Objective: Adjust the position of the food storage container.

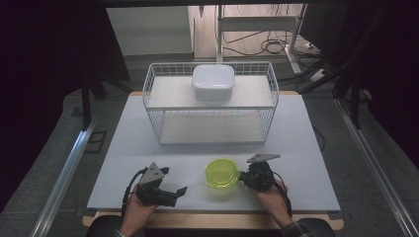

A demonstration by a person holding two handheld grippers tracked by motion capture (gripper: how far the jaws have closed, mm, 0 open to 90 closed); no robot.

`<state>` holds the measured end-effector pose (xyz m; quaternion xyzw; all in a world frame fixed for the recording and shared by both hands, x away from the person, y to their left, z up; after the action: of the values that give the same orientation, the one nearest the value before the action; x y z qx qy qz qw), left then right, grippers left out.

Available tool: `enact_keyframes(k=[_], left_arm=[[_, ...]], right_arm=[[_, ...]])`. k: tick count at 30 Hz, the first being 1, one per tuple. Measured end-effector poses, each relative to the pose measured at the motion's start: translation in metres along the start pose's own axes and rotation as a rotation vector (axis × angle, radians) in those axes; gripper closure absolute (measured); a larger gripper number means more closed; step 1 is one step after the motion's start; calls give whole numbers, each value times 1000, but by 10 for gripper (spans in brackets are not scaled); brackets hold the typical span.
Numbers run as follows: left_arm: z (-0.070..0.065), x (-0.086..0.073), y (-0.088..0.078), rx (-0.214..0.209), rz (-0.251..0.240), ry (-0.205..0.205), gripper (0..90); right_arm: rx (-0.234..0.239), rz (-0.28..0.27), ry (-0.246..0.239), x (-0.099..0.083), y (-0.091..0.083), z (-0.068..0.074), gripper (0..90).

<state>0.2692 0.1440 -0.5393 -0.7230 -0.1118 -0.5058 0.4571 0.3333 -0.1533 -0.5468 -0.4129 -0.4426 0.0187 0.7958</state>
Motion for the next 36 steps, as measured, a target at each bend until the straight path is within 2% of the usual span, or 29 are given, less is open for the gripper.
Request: enact_keyframes(k=[7,12,17,23,28,31,36], left_arm=[[-1,0,1,-2,2,4,47],[0,0,0,0,7,1,48],[3,1,-2,13,20,0,55],[7,1,-4,24,26,-15,64],[7,-1,-2,46,20,14,57],[6,-2,-1,61,7,29,42],[6,-1,-1,57,-21,34,34]], right_arm=[[28,1,-28,15,16,0,890],[10,7,-48,15,15,-3,869],[-20,-14,-69,16,2,-7,761],[-56,-13,-114,13,-15,-10,655],[-92,-29,-130,11,-28,-10,501],[-91,-41,-135,8,-35,-10,403],[-83,-29,-160,0,-39,-9,264]])
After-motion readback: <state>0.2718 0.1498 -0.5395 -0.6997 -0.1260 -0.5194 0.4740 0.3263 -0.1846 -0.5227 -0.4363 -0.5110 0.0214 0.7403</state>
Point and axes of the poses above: each handheld gripper's, and its own axes: y roughly forward along the jaws, x roughly out of its top, z roughly to its left, the point moved 4 cm from there along y, roughly forward along the jaws, and after that the axes turned 5 degrees about x, right-handed, at the moved point
